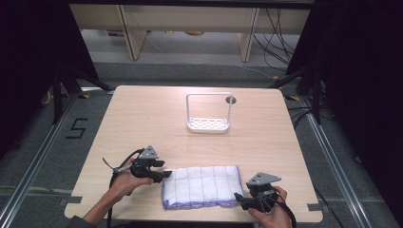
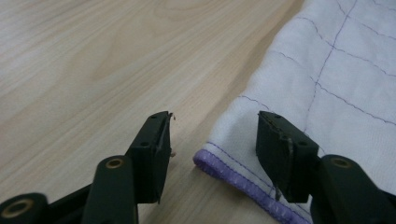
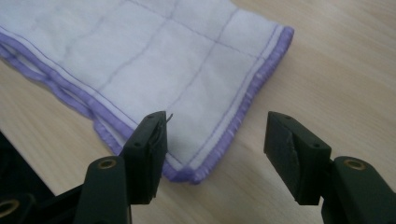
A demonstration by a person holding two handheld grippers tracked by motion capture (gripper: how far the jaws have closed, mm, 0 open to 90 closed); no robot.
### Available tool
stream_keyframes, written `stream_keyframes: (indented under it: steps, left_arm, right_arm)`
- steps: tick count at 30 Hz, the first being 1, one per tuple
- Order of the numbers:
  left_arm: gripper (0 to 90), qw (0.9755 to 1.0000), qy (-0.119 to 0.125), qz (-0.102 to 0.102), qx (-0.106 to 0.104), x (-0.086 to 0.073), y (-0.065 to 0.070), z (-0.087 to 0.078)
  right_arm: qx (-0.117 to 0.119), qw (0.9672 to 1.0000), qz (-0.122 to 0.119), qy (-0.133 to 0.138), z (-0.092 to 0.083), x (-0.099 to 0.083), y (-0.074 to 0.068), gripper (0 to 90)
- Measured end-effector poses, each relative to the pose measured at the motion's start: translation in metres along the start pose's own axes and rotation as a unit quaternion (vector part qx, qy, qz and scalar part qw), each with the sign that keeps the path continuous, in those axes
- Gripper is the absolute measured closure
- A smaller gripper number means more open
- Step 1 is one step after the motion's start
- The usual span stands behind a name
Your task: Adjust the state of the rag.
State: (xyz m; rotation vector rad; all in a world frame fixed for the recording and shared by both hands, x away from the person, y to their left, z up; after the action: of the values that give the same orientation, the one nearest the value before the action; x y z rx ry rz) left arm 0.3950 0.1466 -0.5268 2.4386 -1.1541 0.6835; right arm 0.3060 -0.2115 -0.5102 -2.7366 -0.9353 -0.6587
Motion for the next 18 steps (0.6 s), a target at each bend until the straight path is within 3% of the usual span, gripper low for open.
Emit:
stream_keyframes:
  steps: [4, 9, 11, 14, 18]
  left_arm:
    - [53.0, 0.9998, -0.007, 0.018, -0.007, -0.001, 0.003, 0.001]
    - [64.5, 0.9997, -0.005, 0.024, -0.009, -0.003, 0.007, 0.003]
    - [67.8, 0.9993, -0.016, 0.031, -0.008, -0.004, 0.007, 0.002]
    - [75.2, 0.9994, -0.018, 0.029, -0.009, -0.004, 0.010, 0.002]
    - [80.4, 0.9987, -0.026, 0.044, -0.003, -0.005, 0.012, 0.001]
  right_arm:
    - [-0.004, 0.9998, 0.006, -0.017, 0.005, -0.003, -0.001, 40.7]
    - [-0.012, 0.9996, 0.019, -0.019, 0.007, -0.007, -0.004, 43.6]
    - [-0.010, 0.9996, 0.019, -0.019, 0.008, -0.007, -0.005, 45.3]
    - [-0.004, 0.9997, 0.017, -0.016, 0.008, -0.007, -0.005, 51.2]
    - [0.010, 0.9998, 0.012, -0.010, 0.009, -0.009, -0.007, 61.6]
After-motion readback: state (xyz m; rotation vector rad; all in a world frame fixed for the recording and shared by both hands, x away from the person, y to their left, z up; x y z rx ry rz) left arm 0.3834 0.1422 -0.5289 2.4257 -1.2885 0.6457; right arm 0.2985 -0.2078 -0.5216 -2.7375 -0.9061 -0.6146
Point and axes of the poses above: each handheld gripper's, and its own axes: z roughly forward along the jaws, x roughly out of its top, y roughly to its right, the point moved 3 cm from there along z, roughly forward along the jaws, and after that the axes turned 11 degrees about -y, right-handed, at the moved point
